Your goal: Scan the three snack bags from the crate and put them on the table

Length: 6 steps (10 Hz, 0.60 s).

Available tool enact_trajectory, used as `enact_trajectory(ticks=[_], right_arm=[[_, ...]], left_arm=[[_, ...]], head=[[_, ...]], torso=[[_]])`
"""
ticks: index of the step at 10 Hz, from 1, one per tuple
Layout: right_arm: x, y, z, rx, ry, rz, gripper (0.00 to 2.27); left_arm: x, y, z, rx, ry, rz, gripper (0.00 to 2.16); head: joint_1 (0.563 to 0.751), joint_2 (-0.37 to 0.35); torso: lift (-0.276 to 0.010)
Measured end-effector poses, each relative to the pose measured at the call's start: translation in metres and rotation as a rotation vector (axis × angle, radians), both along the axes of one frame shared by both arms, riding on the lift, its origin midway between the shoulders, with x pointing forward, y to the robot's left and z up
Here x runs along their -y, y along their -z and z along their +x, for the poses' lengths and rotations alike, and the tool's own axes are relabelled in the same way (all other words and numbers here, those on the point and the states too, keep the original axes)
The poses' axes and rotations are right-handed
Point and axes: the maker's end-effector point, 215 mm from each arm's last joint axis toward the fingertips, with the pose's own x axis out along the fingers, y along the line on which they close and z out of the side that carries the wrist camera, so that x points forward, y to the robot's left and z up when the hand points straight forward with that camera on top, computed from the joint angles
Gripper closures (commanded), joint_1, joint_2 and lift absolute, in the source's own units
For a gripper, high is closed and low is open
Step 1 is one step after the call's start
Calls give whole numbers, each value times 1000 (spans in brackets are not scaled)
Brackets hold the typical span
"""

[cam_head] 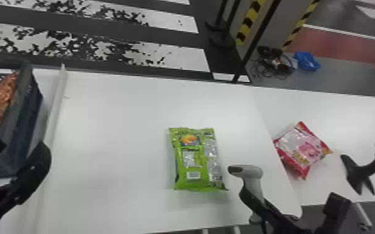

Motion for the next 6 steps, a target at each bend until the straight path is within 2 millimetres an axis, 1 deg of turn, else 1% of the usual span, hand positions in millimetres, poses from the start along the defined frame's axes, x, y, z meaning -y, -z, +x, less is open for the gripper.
enact_trajectory(ticks=[2, 5, 6], right_arm=[[-13, -4, -6, 1, -33, 25, 2226], [-23, -3, -9, 1, -51, 32, 2226], [-29, 0, -9, -1, -62, 31, 2226]], left_arm=[[-3, -2, -2, 12, -17, -1, 29], [-2, -3, -3, 16, -21, -2, 29], [-2, -4, -3, 19, -22, -1, 29]], head=[[695, -217], [695, -203], [695, -193]], torso=[[-94], [-94], [-94]])
